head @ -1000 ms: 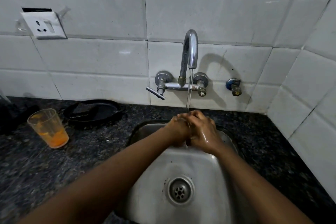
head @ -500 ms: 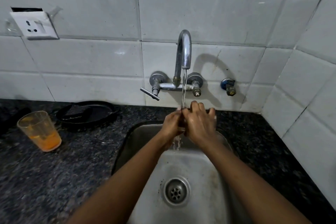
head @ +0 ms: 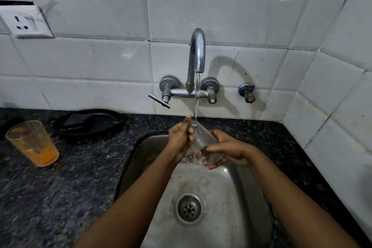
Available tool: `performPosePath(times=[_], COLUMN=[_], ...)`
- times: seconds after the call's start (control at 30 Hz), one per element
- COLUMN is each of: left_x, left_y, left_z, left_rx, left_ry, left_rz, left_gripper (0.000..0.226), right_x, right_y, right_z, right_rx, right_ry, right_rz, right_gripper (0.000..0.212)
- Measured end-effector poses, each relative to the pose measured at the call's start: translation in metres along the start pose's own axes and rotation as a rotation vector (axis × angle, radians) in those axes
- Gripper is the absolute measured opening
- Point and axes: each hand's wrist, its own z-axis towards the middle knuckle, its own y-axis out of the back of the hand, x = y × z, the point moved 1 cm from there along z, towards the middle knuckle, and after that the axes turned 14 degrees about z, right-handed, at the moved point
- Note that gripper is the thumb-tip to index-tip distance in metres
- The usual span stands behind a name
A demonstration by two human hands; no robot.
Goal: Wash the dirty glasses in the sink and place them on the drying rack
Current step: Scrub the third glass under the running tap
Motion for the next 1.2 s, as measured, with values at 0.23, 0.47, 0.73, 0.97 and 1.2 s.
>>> performPosePath(times=[0.23, 0.47, 0.73, 0.97, 1.2], left_x=[-0.024, -0.044, -0.072, -0.050, -0.074], left_y=[-0.010, 0.003, 0.004, 0.014, 0.007], left_z=[0.012, -0.001, -0.013, 0.003, -0.020], left_rx=[-0.159, 0.012, 0.609, 0.425, 0.780], left_ry=[-0.006, -0.236, -0.254, -1.064, -0.343], left_rz=[0.311, 0.323, 0.780, 2.489, 0.932], left_gripper=[0.032, 0.045, 0.019, 0.064, 0.040], right_x=[-0.015, -0.016, 0.006, 0.018, 0.013], right_y=[-0.042, -0.023, -0.008, -0.004, 0.004], right_z=[0.016, 0.016, 0.042, 0.031, 0.026], right_rx=[-0.568, -0.056, -0.510, -0.445, -0.516], right_ry=[0.408, 0.152, 0.556, 0.742, 0.698], right_rz=[-1.083, 0.291, -0.400, -0.884, -0.858], right_gripper=[0.080, 0.026, 0.058, 0.063, 0.068])
